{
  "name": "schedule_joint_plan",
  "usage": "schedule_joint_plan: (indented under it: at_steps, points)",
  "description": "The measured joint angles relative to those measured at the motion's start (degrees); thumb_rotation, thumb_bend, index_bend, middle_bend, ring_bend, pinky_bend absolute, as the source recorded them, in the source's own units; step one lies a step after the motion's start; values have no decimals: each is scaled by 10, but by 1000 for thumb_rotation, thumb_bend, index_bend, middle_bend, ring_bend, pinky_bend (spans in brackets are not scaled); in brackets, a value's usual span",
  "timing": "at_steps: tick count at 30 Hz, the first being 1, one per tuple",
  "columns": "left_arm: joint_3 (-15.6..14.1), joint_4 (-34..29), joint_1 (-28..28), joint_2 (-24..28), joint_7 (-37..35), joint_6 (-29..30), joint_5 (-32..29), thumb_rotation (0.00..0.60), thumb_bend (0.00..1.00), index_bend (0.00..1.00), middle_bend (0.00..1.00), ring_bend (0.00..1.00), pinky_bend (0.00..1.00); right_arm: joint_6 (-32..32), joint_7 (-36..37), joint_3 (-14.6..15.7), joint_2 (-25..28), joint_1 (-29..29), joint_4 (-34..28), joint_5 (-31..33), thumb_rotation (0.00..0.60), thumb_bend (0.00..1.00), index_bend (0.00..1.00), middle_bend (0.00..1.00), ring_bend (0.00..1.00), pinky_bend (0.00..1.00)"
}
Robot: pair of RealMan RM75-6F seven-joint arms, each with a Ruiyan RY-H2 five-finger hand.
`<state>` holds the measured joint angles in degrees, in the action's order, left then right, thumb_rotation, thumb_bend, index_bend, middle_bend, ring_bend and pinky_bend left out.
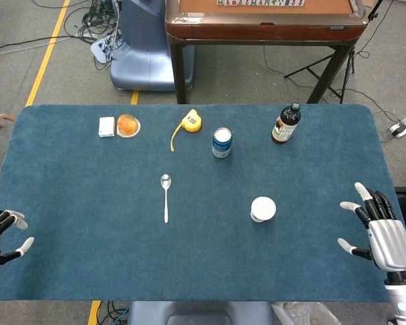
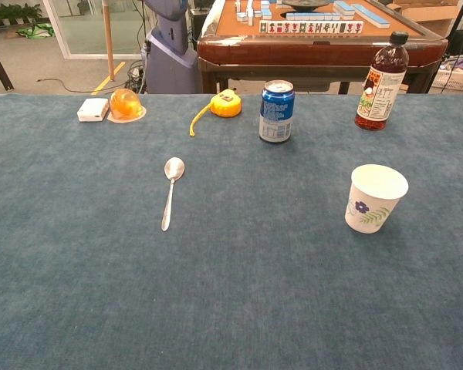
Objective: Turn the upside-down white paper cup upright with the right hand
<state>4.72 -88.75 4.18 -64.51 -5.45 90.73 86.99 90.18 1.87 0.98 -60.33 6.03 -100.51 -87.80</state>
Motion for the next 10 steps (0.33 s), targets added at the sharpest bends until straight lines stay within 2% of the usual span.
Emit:
schedule_joint_plan:
  at_steps: [4, 10]
  points:
    - [-2, 0, 1, -1, 2, -2, 5, 600, 171, 544, 408, 299, 597, 15, 25, -7, 3, -10, 10, -7, 600, 0, 296, 15, 0, 0]
    - [-5, -2, 4, -2, 7, -5, 10, 600, 171, 544, 407, 299, 597, 5, 50, -16, 2, -12, 17, -2, 600, 0, 296, 15, 0, 0]
